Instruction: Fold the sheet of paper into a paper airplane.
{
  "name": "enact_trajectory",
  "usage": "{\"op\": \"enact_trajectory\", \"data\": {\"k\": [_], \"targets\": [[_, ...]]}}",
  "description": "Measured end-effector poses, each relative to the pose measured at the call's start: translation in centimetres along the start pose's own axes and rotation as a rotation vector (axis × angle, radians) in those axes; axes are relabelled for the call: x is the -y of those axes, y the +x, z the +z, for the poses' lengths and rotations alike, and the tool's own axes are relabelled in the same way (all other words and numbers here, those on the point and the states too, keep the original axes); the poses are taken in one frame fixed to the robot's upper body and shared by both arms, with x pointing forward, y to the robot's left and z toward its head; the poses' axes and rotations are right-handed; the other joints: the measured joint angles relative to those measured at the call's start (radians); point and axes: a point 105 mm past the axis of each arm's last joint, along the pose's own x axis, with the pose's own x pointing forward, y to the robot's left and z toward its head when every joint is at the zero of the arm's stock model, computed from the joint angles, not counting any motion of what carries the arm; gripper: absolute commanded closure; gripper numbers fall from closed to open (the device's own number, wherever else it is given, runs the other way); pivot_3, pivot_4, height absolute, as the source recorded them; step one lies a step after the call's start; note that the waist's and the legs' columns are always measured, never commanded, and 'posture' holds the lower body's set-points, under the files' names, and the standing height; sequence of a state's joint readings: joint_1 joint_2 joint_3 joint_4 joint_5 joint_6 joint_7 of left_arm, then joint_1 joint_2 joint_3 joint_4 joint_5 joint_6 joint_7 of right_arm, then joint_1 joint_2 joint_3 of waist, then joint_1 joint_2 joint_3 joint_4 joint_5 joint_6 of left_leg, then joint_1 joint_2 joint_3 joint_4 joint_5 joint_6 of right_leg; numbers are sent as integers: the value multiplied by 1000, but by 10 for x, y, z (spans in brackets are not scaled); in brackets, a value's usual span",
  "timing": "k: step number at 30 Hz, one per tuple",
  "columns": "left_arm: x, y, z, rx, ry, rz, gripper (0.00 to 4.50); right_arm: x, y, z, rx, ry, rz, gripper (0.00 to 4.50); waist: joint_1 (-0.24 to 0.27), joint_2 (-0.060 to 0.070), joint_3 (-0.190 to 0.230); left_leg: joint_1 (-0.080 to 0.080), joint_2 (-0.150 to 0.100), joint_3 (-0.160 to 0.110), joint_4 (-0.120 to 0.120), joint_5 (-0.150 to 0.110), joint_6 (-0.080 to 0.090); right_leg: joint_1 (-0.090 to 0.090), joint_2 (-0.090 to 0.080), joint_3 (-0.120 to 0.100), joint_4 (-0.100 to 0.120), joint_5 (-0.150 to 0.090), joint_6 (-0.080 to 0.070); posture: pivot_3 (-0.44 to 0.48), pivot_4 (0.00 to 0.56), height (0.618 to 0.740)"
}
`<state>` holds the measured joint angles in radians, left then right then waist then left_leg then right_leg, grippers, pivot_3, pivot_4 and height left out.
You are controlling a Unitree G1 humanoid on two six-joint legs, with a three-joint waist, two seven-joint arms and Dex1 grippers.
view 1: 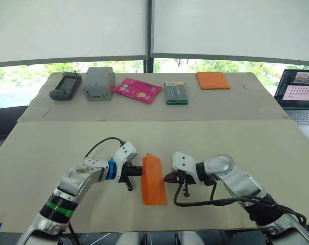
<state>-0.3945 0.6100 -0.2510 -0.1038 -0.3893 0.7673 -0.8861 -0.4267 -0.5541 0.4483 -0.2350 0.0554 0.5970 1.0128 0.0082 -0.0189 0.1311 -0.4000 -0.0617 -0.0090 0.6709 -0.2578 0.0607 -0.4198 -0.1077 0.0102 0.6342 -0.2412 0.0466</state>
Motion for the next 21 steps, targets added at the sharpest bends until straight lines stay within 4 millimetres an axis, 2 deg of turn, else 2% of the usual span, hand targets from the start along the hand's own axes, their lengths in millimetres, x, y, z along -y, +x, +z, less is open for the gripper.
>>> {"op": "enact_trajectory", "data": {"k": [8, 15, 18, 21], "targets": [[-18, -5, 3, 4, 23, 47, 4500, 17, 10, 10, 4, 92, -103, 4454, -9, 0, 0, 1, 0, 0, 1, 1, -1, -3, 2, 0, 7, 0, -1, 0, 150, 740], [-49, -51, -6, -48, 40, 210, 4500, 34, -8, 1, -21, 149, -185, 4454, -11, 0, 0, -2, -1, 0, 1, 2, -3, -6, 2, 0, 7, 0, 0, 0, 150, 740], [-48, -64, -12, -34, 13, 216, 4500, 32, -18, 1, -18, 140, -166, 4454, -11, 0, 1, -5, -1, -1, 2, 2, -3, -7, 1, 0, 7, 0, 0, 0, 150, 740], [-31, -64, -10, 15, -11, 126, 4500, 26, -23, 4, -2, 128, -133, 4454, -10, 0, 1, -6, -1, -2, 5, 1, -3, -7, 0, 0, 6, 0, 0, 0, 150, 740]]}}
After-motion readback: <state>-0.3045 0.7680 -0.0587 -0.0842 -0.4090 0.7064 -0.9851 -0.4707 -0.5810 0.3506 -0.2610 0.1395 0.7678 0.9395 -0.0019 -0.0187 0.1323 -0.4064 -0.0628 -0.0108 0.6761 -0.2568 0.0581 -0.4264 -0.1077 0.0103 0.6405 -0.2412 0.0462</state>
